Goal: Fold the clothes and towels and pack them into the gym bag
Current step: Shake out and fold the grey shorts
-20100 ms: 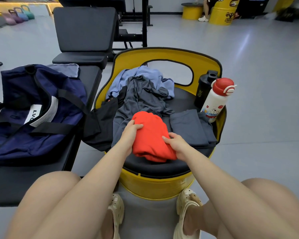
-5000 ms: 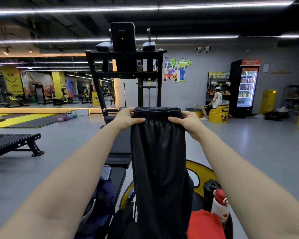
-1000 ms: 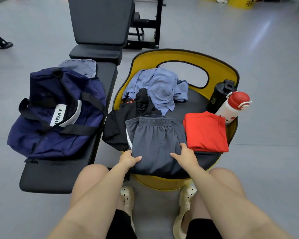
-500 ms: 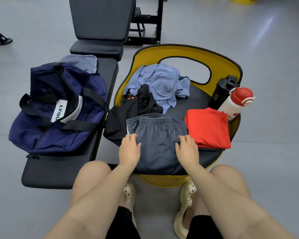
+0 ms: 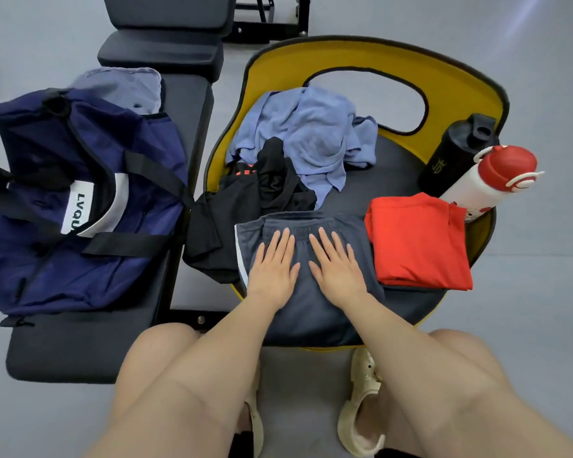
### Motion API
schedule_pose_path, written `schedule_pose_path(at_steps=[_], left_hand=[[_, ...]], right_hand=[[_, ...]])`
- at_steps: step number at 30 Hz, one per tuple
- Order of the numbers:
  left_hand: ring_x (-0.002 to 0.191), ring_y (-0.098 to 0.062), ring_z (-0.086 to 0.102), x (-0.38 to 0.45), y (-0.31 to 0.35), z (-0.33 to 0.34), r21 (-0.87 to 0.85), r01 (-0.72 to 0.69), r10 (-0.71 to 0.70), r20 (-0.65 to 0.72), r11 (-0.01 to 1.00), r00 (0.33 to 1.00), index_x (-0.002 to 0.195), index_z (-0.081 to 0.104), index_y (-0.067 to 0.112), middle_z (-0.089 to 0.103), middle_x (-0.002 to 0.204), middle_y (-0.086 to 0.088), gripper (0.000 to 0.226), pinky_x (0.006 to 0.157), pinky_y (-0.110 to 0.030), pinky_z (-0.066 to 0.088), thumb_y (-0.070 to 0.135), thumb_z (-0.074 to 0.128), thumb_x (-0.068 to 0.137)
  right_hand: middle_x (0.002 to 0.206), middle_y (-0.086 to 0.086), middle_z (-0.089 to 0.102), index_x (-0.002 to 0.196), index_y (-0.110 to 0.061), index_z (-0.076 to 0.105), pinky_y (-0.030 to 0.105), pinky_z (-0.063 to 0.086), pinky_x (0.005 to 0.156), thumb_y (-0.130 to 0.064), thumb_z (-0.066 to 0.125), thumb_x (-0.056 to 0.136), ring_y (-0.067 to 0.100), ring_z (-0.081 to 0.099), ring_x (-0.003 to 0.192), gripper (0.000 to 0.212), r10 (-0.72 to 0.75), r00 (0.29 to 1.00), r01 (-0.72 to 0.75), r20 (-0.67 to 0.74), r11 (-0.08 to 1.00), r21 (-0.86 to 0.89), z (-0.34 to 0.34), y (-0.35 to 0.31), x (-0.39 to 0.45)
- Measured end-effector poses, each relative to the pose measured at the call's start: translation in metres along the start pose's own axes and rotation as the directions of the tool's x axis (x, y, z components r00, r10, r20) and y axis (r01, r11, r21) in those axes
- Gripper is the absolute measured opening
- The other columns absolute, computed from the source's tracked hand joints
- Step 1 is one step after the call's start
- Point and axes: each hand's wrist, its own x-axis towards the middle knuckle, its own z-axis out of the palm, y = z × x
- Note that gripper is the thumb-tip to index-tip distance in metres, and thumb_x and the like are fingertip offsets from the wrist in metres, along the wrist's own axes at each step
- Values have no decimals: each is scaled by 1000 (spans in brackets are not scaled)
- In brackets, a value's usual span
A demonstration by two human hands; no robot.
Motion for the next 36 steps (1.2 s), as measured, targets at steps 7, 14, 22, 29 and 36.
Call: schedule_pose_path(at_steps=[7, 14, 22, 29, 36], left_hand=[[141, -9, -20, 24, -6, 12, -14, 0, -1, -85, 1000, 996, 149, -9, 17, -17, 156, 3, 69, 112, -32, -15, 45, -13, 86], [146, -14, -10, 56, -14, 2, -7, -3, 2, -97, 1000, 995, 151, -4, 15, -9, 160, 0, 58, 115, -32, -12, 39, 17, 102], [147, -13, -5, 48, -17, -8, -89, -18, 12, -73, 996, 997, 152, 5, 14, 1, 160, 1, 51, 117, -31, -4, 27, 20, 105], [147, -12, -7, -11, -10, -7, -185, 75, -92, -81, 980, 993, 152, -1, 15, -6, 159, 2, 54, 118, -28, -2, 29, 23, 105], [146, -15, -10, -44, -9, 8, -14, 29, -27, 117, 999, 993, 151, -6, 16, -11, 159, 1, 59, 119, -36, 0, 42, 16, 103]], right_hand=[[156, -10, -11, 147, -29, -5, 38, -7, 117, -52, -3, 88, 17, -7, 148, 63, 6, 993, -4, -120, 1000, 15, 15, 8, 26], [161, -5, 1, 152, -28, 7, 40, -4, 118, -51, -1, 89, 19, -1, 148, 68, 10, 987, -10, -157, 1000, -3, 7, 12, 58], [161, -1, 6, 153, -23, 11, 43, -3, 118, -50, -5, 87, 24, 3, 148, 73, -5, 989, -1, -150, 999, -36, -3, 7, 52], [157, 2, 21, 149, -16, 29, 39, 4, 118, -43, 16, 97, 21, 15, 146, 60, -114, 968, 118, -223, 993, 5, -9, -23, 4], [160, -3, 8, 148, -28, 0, 43, 4, 118, -64, -34, 76, 28, 10, 148, 87, -36, 999, 38, 19, 992, -124, 21, -13, -41]])
